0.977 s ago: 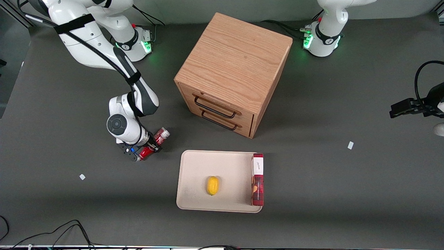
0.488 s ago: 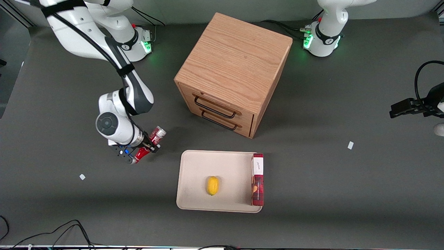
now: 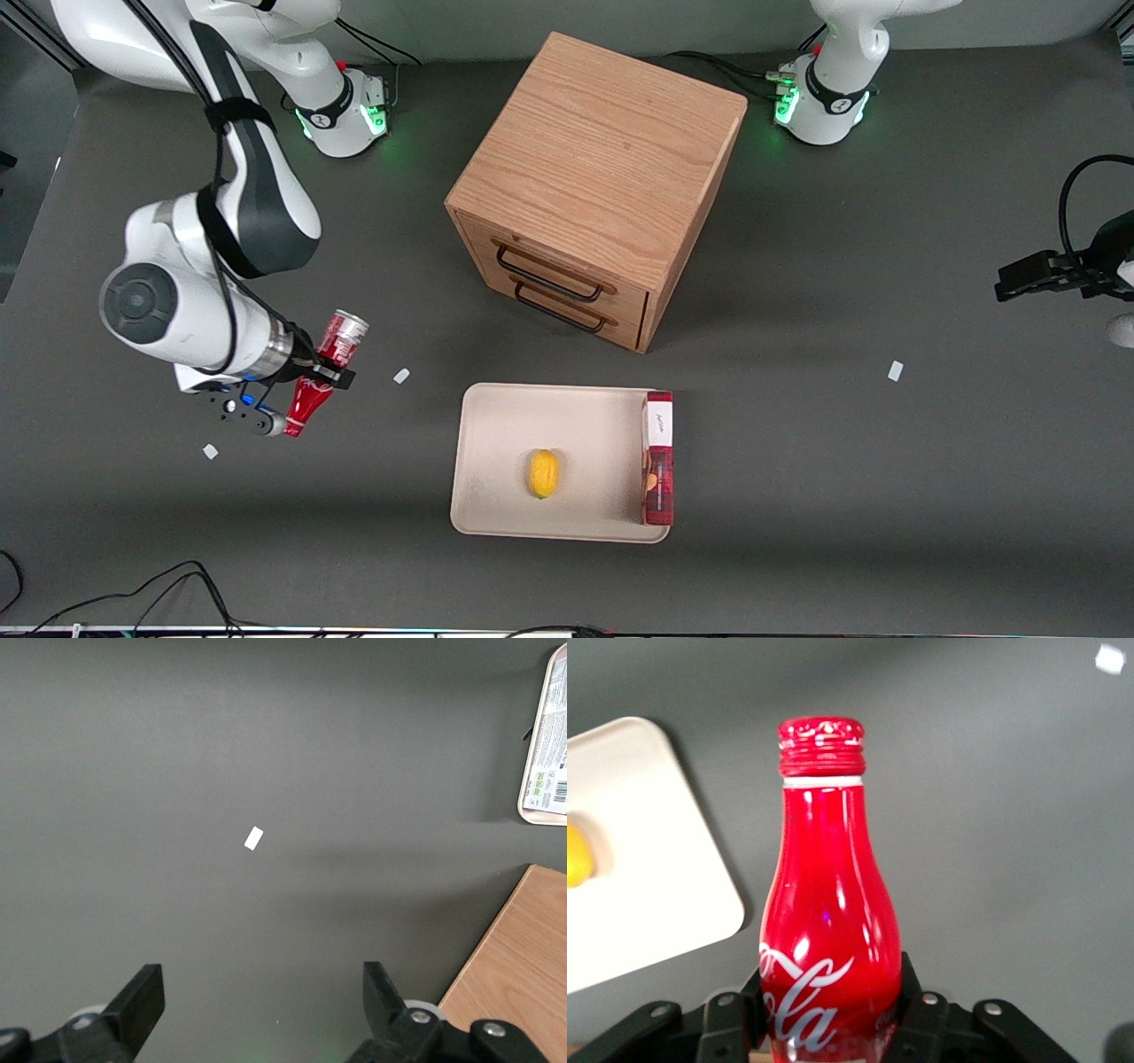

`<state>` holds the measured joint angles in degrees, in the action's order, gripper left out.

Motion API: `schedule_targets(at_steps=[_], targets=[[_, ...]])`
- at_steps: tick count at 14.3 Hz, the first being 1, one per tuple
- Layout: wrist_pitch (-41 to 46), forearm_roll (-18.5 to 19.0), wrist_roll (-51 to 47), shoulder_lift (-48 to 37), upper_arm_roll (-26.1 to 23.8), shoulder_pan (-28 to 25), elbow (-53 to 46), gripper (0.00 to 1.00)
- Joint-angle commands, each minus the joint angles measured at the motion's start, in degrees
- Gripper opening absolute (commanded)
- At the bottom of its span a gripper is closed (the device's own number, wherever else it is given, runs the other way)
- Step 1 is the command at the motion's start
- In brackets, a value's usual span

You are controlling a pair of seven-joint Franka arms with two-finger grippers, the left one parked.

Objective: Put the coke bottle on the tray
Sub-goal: 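Lift the bottle and turn it upright with the right gripper, then carry the upright bottle onto the tray beside the yellow lemon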

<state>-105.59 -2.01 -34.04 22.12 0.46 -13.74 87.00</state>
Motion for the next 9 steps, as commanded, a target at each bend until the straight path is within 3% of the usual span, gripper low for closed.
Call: schedule_targets(at_steps=[1,3,5,9], targets=[[5.7,0.5,5.6,5.3,-0.1,-0.5,-12.9,0.0],[7.1,0.8,8.8,9.8,-0.7,-1.0,-21.5,0.0],[5.7,0.4,18.0,15.2,-0.9,-1.3,-27.4,0.0],[-4.6,0.3,20.2,23.0,-3.0,-2.7,-32.2,0.0]])
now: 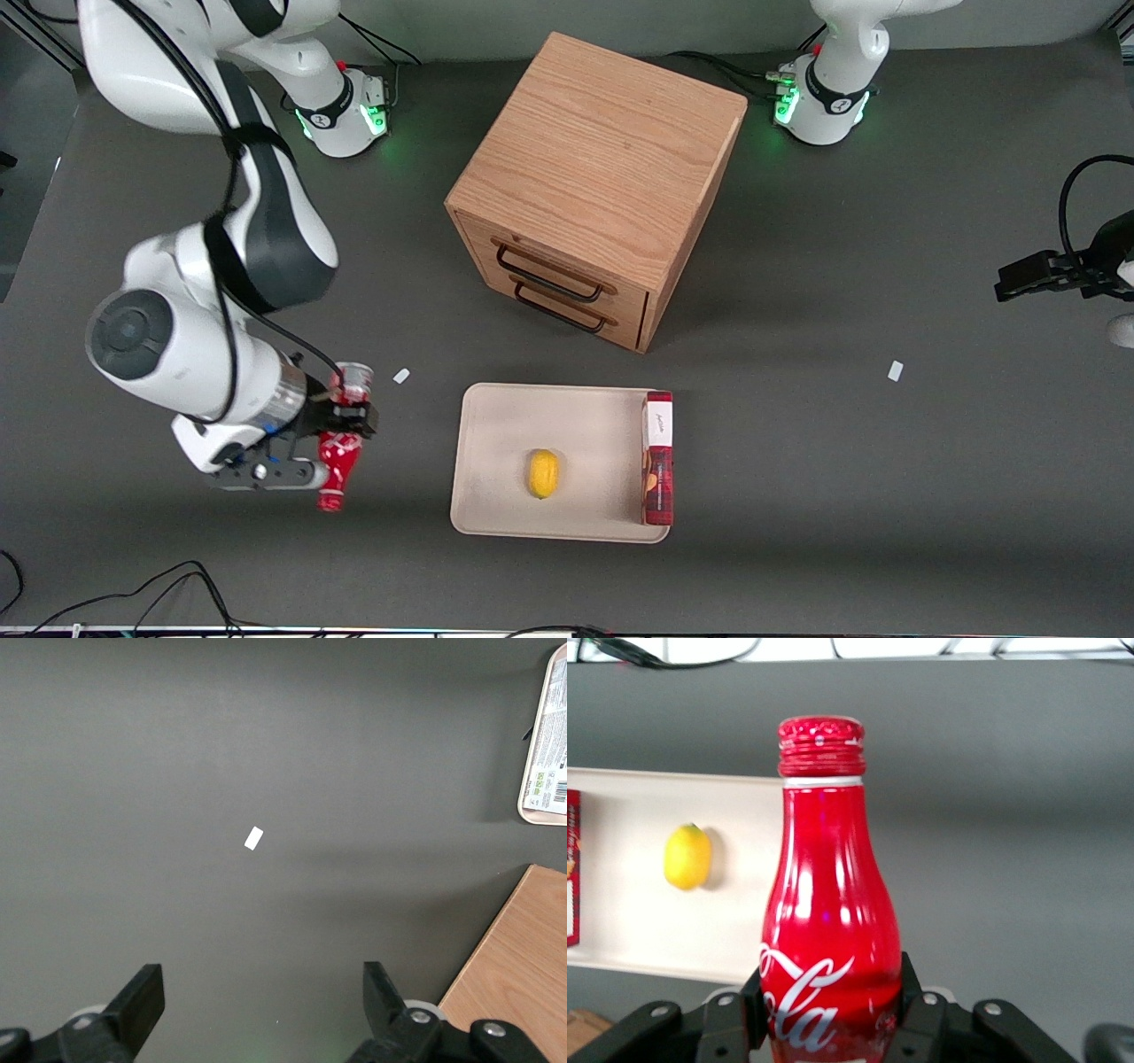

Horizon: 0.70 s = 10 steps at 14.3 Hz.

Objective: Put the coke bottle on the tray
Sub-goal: 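Carry the upright bottle onto the tray beside the yellow lemon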

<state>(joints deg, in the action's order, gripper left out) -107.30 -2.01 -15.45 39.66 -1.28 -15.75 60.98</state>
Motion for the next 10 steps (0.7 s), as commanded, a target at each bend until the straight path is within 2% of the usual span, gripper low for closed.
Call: schedule_targets(at_steps=[1,8,10], targets=[[-5.6,0.3,1.7,6.9,-2.0,-0.9,-6.2,0.0],[-16.8,-0.3,-2.6,16.8,-5.3,-1.1,-5.8,0.0],[-18.7,-0.5,-6.9,19.2,-5.5,-2.3,-5.6,0.05]])
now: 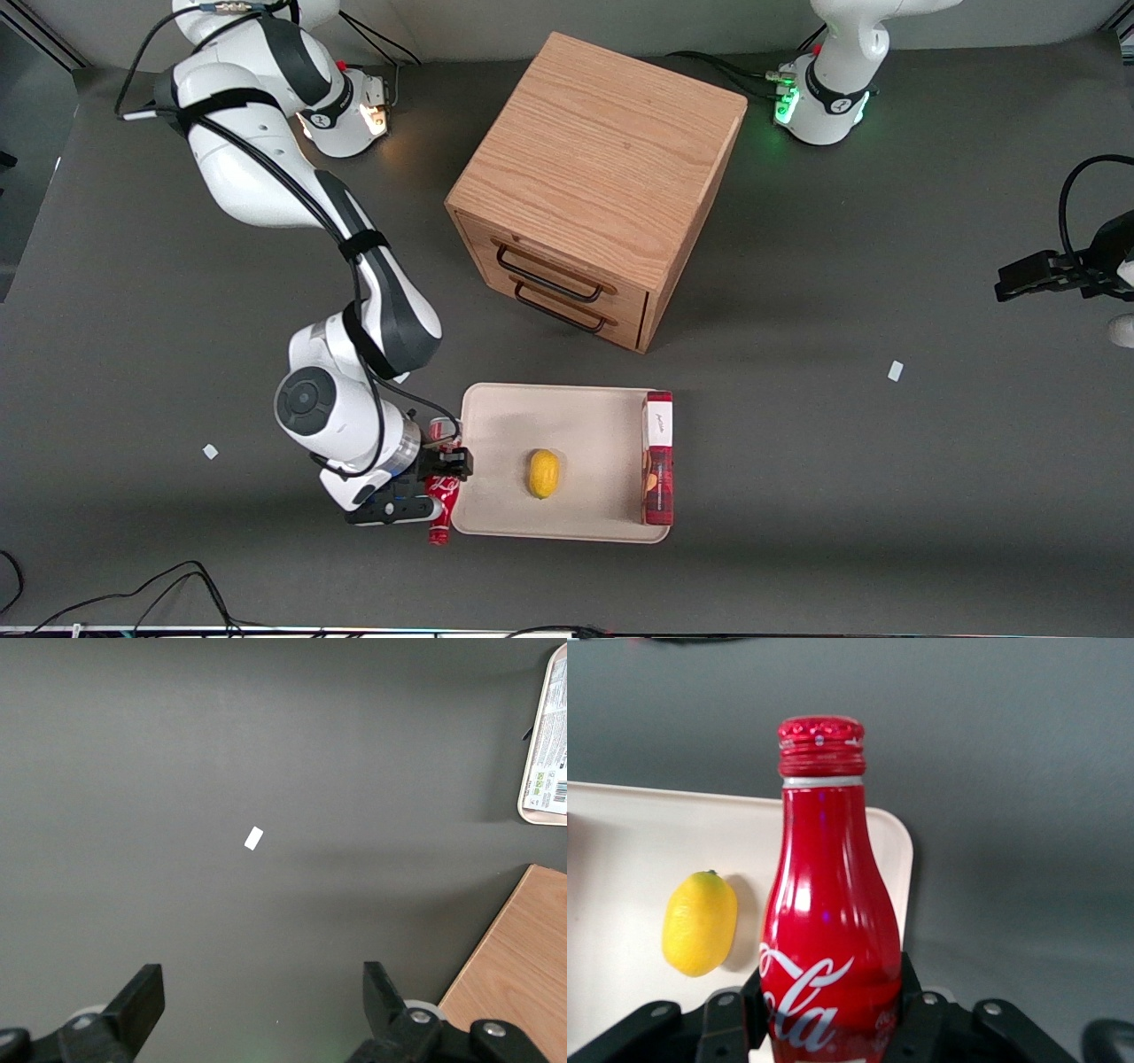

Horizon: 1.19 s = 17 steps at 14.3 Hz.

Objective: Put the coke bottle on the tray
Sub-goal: 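Carry the upright bottle onto the tray beside the yellow lemon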

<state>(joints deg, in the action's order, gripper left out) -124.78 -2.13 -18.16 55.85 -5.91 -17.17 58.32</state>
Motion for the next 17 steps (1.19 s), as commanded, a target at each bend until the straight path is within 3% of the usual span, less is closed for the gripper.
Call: schedule_targets(at_steps=[1,2,5,11,12,13,17], targets=[[-2.2,-0.3,-5.6,3.7,-0.8,-1.4,-2.9,0.05],[-2.7,-0.3,-5.8,4.4,-0.9,-1.6,-2.8,0.06],[-2.8,-0.3,-5.4,5.7,-0.8,-1.5,-2.5,0.32],[-8.6,-0.4,-5.8,7.9,-0.8,-1.6,-0.5,0.61],[-9.0,-0.3,-5.9,7.9,-0.8,-1.7,-0.3,0.83],[-9.0,-0.3,-5.9,7.8,-0.8,-1.7,0.0,0.97],[-9.3,-0.2,-5.8,7.8,-0.8,-1.7,0.1,1.0]])
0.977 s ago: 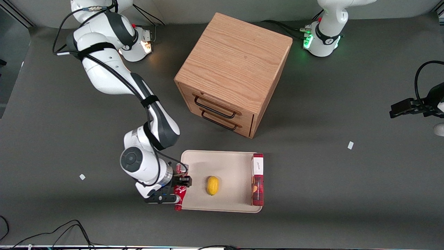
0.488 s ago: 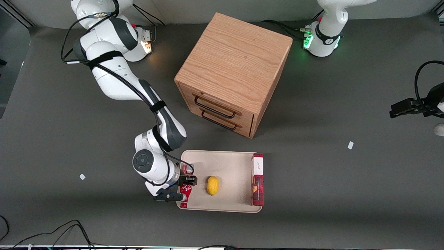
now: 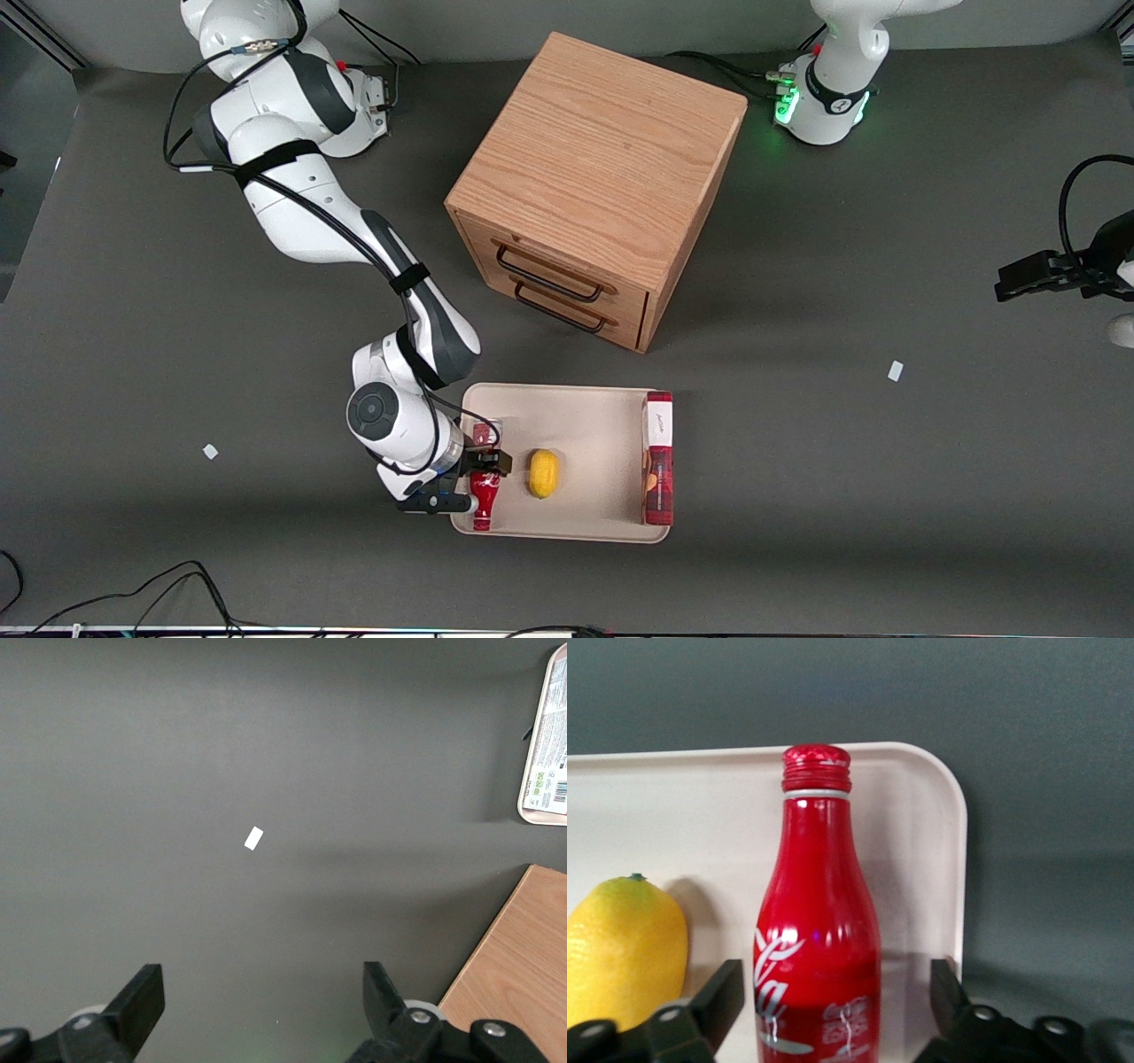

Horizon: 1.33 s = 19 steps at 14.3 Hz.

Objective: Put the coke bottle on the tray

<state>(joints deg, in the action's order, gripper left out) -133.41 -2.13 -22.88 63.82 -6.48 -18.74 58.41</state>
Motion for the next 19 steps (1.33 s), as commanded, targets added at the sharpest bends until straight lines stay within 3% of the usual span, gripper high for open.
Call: schedule_targets(at_steps=[1,12,17,19], targets=[[-0.7,-0.2,-1.1,-0.2,-0.1,-0.2,0.0,1.0],[-0.7,0.1,-1.2,-1.0,-0.1,-0.2,0.0,1.0],[-0.1,0.3,-1.0,-3.8,0.0,-0.2,0.9,1.0],[-0.1,0.3,-0.6,-8.9,0.1,0.6,6.3,1.0]])
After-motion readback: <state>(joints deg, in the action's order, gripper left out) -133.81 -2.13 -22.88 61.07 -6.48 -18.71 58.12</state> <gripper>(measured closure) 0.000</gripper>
